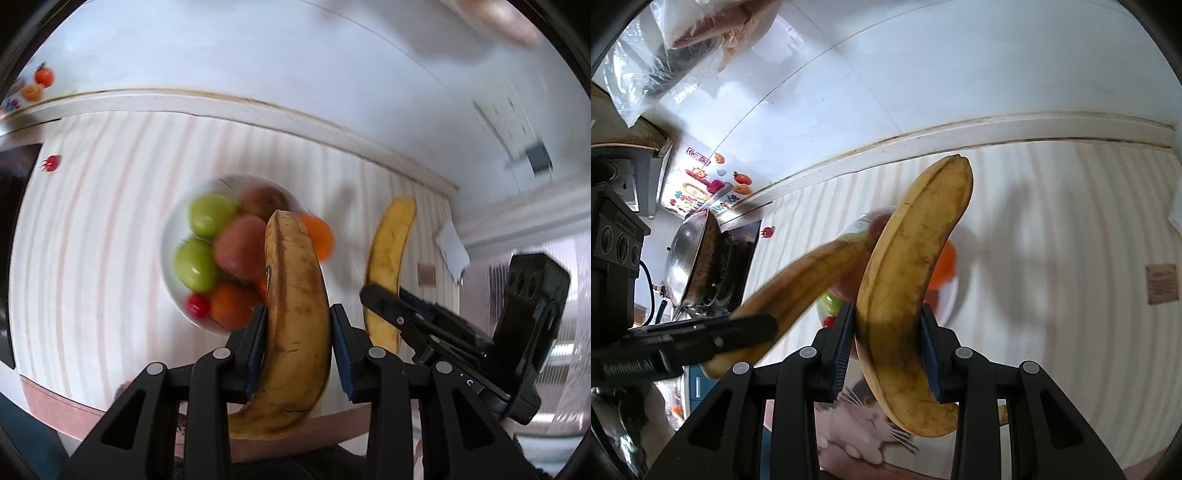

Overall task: Organize fruits
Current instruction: 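Carry both bananas over the white plate, holding them upright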

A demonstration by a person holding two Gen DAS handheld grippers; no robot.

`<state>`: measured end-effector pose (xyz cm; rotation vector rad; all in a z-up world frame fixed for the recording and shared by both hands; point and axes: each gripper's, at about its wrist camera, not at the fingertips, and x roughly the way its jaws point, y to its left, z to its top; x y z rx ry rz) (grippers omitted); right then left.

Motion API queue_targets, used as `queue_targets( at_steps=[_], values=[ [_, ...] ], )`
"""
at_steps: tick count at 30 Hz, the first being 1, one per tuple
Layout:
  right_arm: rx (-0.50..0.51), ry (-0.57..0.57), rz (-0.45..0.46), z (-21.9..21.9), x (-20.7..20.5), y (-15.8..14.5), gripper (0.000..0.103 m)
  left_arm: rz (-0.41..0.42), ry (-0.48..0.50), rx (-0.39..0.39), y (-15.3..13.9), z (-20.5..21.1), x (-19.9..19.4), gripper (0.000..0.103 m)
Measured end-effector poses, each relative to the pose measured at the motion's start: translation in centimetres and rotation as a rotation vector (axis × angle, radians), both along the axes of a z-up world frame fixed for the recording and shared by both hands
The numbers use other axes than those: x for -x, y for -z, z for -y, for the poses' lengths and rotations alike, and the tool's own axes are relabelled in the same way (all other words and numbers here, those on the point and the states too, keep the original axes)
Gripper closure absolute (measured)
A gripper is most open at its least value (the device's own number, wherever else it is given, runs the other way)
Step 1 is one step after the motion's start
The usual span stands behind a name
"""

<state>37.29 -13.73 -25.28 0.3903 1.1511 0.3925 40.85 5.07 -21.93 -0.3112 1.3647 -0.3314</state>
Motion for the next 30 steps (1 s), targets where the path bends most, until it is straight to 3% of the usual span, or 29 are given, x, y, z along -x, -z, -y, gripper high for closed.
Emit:
queue_targets(
  at_steps=[10, 16, 25, 30],
  values=[
    [-0.027, 0.023, -0.063, -2.8, -3.4, 2.6, 0.066, -0.07, -0.1, 0.016, 3.1, -6.2, -5.7, 0.072],
    [0.015, 0.028, -0.054, -3.0, -5.3, 2.1, 0.066, -0.125, -0.123, 0.045, 5.9, -7.9, -7.9, 0.072],
    [0.11, -0.153, -0.051, -3.9, -9.8, 1.5, 0.066, -0.153, -0.126, 0.068, 7.8, -8.0, -8.0, 0.072],
    [0.129, -0.17, -0.086, -5.3, -10.8, 2.5, 0.066, -0.182, -0.135, 0.09, 9.2, -7.5, -7.4, 0.072]
  ],
)
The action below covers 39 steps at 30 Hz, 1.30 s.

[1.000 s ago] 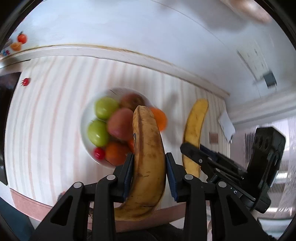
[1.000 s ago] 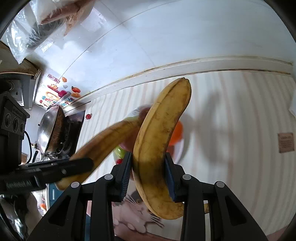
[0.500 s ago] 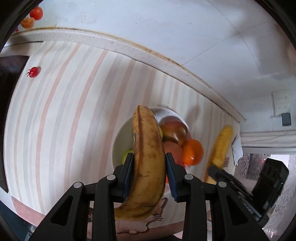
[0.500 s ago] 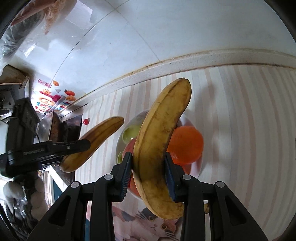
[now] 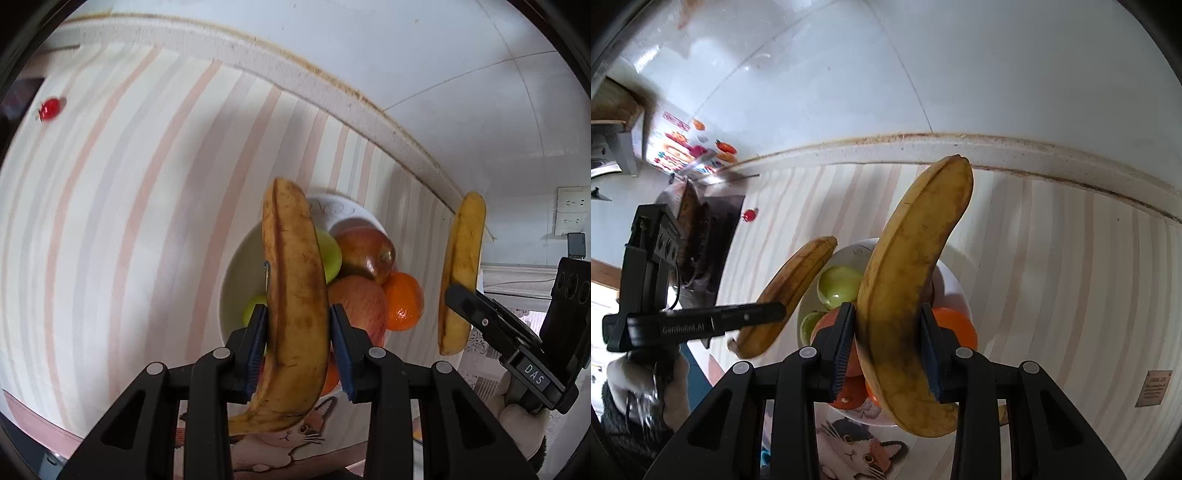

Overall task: Organize fruits
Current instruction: 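Carry both bananas over the white plate, holding them upright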

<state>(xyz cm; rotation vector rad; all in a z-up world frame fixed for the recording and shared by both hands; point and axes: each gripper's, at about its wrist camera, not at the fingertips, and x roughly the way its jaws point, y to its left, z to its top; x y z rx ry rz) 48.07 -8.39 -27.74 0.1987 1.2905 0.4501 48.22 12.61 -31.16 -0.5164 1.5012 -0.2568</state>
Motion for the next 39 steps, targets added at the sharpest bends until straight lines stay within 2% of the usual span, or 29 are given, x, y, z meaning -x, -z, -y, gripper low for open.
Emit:
queue_targets(
  at_steps=[5, 11, 19, 25, 28, 32, 39],
  values=[
    [-0.052, 0.031, -0.041, -0.8, -0.1, 1.7, 0.066, -0.03, -0.006, 0.021, 1.1, 0.5, 0.7, 0.072],
    [-0.047, 0.021, -0.039, -1.6, 0.0, 1.8, 0.066, -0.013, -0.015, 0.022, 0.8, 0.5, 0.7, 0.072],
    [-0.077, 0.077, -0.066, -1.3, 1.1, 2.7, 0.066, -0.005, -0.02, 0.055, 0.9, -0.4, 1.2, 0.071],
    [-0.041, 0.065, -0.064, -1.5, 1.7, 3.2, 0.066, -0.006, -0.024, 0.042, 1.0, -1.0, 1.3, 0.07],
    [-0.009, 0.053, -0.06, -1.9, 1.9, 3.4, 0.065, -0.018, -0.003, 0.0, 1.6, -0.6, 1.2, 0.071],
    [0.012, 0.05, -0.056, -2.4, 2.0, 3.5, 0.065, -0.039, -0.007, 0.007, 2.4, -0.9, 1.3, 0.069],
    [0.015, 0.045, -0.064, -2.7, 2.0, 3.2, 0.052, -0.065, 0.001, 0.018, 3.1, -0.9, 1.2, 0.068]
  ],
)
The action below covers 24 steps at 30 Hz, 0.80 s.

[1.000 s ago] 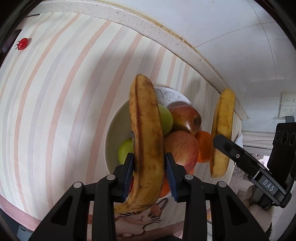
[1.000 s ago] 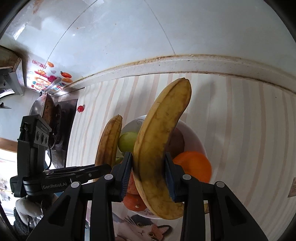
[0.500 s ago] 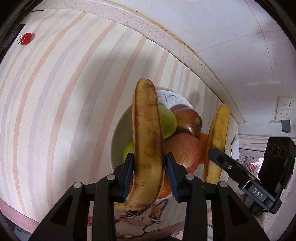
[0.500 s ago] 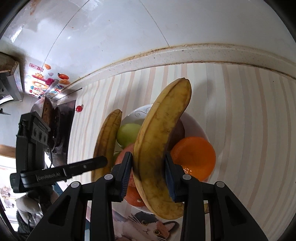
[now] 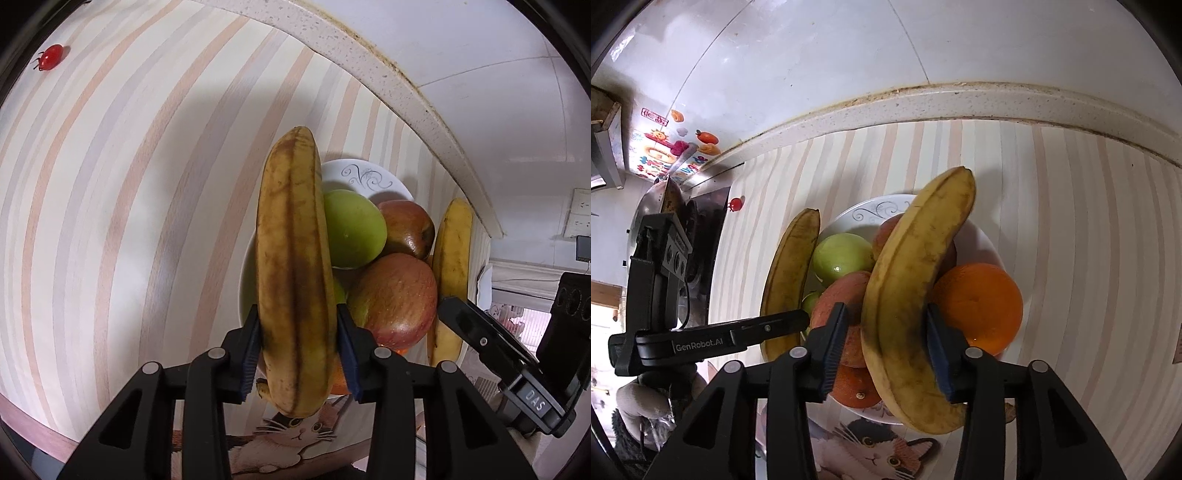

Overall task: Organize fruits
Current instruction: 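Carry both bananas over the white plate, holding them upright, then lower the bananas along the plate rim beside the fruit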

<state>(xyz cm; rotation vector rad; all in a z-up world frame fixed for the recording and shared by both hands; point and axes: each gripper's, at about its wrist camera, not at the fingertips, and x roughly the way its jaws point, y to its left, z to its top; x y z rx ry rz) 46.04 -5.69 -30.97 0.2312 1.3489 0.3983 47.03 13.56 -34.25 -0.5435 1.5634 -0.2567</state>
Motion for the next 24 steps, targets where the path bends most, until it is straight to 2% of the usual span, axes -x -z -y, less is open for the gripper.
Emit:
queue_targets(
  at_steps=[4, 14, 24],
  values=[
    [0.012, -0.011, -0.002, -0.4, 0.1, -0.2, 0.043, -0.014, 0.014, -0.009, 0.2, 0.5, -0.2, 0.067],
    [0.011, 0.004, -0.007, -0.1, 0.2, -0.4, 0.042, -0.016, 0.052, -0.039, -0.3, 0.9, 0.2, 0.067],
    [-0.001, 0.033, 0.034, 0.6, 0.5, -1.9, 0.038, 0.003, 0.051, -0.058, -0.9, 0.5, 0.5, 0.067]
  ],
)
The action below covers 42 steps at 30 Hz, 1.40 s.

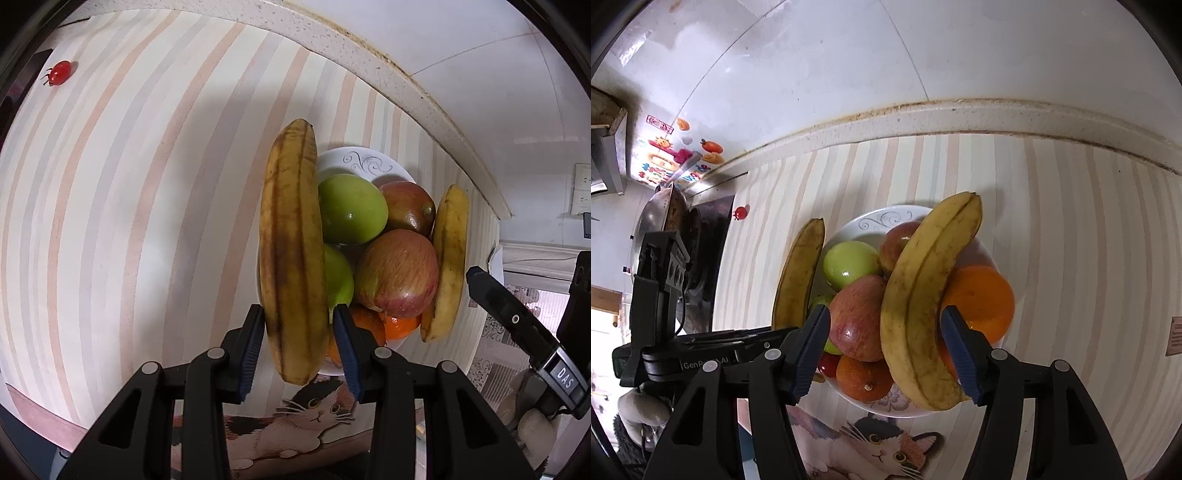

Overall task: Organize fruits
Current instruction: 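Lower the bananas along the plate rim beside the fruit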

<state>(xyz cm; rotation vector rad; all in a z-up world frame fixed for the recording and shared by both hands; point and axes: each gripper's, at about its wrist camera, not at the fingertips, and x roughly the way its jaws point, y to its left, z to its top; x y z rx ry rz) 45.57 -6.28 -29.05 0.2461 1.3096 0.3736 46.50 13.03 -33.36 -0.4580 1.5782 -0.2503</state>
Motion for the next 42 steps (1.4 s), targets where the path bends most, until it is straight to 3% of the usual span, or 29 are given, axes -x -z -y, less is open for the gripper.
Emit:
queue_targets(
  at_steps=[15, 19, 22, 28, 36, 42],
  values=[
    [-0.013, 0.018, 0.01, 0.4, 0.8, -0.1, 0.037, 0.059, -0.01, -0.032, 0.7, -0.9, 1.0, 0.069],
    [-0.012, 0.001, 0.012, -0.3, 1.0, -0.1, 0.037, 0.062, 0.051, -0.092, 0.6, 0.3, 0.9, 0.068],
    [-0.01, -0.002, 0.009, -0.7, 1.0, 0.1, 0.038, 0.062, 0.059, -0.093, 0.4, 0.2, 0.9, 0.068],
    [-0.014, 0.001, 0.009, -0.8, 1.3, 0.1, 0.038, 0.037, 0.004, -0.07, -0.3, -0.6, 0.9, 0.067],
    [-0.015, 0.02, 0.01, -0.1, 1.9, 0.2, 0.037, 0.06, 0.001, -0.111, -1.5, -1.3, 1.4, 0.065],
    [-0.012, 0.023, 0.01, 0.0, 2.3, 0.2, 0.037, 0.053, -0.015, -0.159, 0.2, -1.6, 0.9, 0.06]
  ],
)
